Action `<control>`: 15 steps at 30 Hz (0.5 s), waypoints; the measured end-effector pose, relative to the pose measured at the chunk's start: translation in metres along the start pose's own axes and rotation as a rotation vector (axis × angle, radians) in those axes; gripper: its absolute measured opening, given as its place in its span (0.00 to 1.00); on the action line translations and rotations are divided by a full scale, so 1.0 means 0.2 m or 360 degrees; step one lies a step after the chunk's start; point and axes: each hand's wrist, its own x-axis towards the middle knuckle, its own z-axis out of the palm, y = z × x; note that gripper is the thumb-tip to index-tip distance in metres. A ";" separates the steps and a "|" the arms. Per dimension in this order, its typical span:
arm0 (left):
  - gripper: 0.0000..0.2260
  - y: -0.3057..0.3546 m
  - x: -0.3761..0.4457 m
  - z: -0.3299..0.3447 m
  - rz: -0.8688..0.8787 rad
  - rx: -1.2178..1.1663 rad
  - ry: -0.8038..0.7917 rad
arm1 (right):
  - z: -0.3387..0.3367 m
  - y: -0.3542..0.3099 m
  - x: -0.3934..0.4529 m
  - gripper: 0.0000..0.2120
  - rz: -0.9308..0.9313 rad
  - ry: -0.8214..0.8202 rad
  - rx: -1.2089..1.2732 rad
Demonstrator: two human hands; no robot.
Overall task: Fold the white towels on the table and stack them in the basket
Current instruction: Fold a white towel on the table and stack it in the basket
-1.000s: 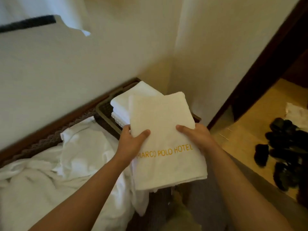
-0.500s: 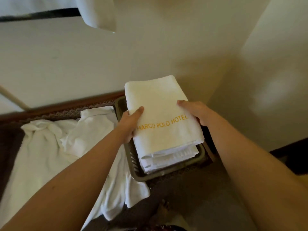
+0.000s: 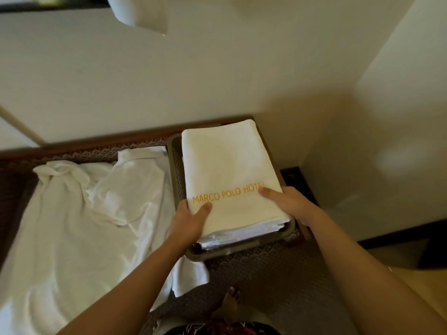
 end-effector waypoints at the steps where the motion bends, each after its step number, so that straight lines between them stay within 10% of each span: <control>1: 0.21 -0.02 -0.01 0.00 -0.0018 0.0067 0.0001 | 0.01 0.04 0.00 0.19 0.0052 -0.0014 -0.0071; 9: 0.32 0.15 0.01 -0.01 0.0247 0.0454 0.0234 | 0.00 -0.08 0.09 0.46 0.0098 0.0273 -0.0646; 12: 0.33 0.25 0.05 0.05 0.0789 0.0837 0.0421 | 0.13 -0.17 0.11 0.41 -0.0482 0.0757 -0.1223; 15: 0.32 0.18 0.14 0.12 0.0836 0.1380 0.0042 | 0.25 -0.11 0.17 0.38 -0.0529 0.0586 -0.1625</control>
